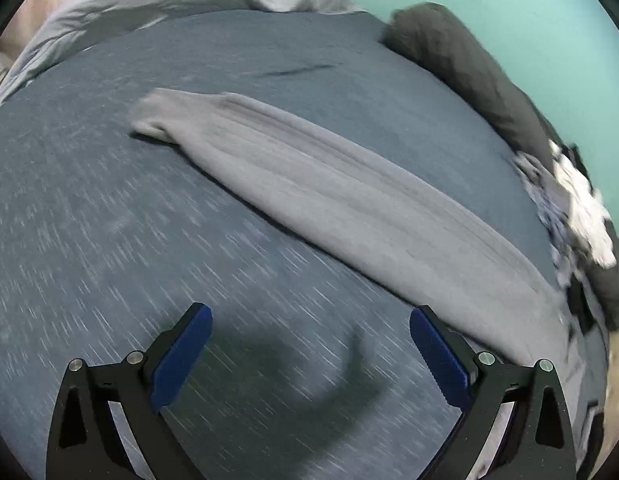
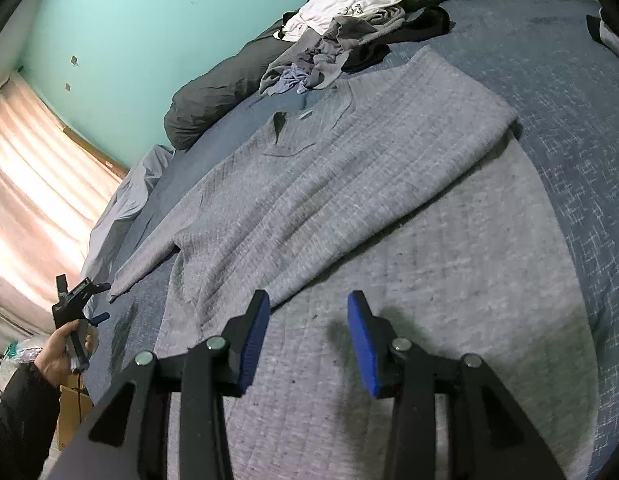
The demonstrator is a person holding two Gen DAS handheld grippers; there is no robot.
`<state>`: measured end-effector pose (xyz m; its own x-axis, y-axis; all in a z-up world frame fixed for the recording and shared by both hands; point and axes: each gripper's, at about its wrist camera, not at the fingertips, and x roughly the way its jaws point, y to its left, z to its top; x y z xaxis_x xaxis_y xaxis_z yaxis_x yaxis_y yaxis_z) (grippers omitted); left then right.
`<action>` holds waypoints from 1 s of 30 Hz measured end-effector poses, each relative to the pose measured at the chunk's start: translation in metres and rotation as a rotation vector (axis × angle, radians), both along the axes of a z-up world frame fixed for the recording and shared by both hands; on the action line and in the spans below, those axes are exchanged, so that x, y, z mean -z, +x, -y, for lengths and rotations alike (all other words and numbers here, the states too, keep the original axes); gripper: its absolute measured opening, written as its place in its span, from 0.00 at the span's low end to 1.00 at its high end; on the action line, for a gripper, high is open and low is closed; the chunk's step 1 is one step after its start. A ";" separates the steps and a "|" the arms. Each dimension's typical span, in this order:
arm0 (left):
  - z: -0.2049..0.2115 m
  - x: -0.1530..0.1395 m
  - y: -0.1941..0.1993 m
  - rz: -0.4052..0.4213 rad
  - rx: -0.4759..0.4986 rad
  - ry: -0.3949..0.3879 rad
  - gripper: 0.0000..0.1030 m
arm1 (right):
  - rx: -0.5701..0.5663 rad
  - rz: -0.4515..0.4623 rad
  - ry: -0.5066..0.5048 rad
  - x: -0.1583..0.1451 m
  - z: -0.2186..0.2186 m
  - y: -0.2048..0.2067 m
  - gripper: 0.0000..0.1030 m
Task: Fold clothes
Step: 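Move the left tool to the other grey sleeve cuff and grasp it, then lift the sleeve with the left tool, lay it across the body, release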
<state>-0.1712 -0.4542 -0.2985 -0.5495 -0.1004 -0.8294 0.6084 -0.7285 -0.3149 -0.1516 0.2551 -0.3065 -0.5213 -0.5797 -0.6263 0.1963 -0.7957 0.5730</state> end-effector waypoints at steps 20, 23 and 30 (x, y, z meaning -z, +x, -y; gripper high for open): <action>0.135 0.018 -0.029 -0.082 -0.178 0.082 0.81 | 0.003 -0.032 0.024 -0.002 0.013 -0.005 0.41; 0.138 0.022 -0.033 -0.076 -0.180 0.082 0.60 | 0.006 -0.022 0.045 0.001 0.014 -0.007 0.41; 0.135 0.019 -0.042 -0.080 -0.137 0.057 0.16 | 0.048 -0.009 0.104 0.002 0.009 -0.009 0.58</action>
<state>-0.2132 -0.5889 -0.3174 -0.5982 -0.1328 -0.7902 0.6724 -0.6196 -0.4049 -0.1611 0.2462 -0.3087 -0.5529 -0.4863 -0.6766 0.1616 -0.8592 0.4855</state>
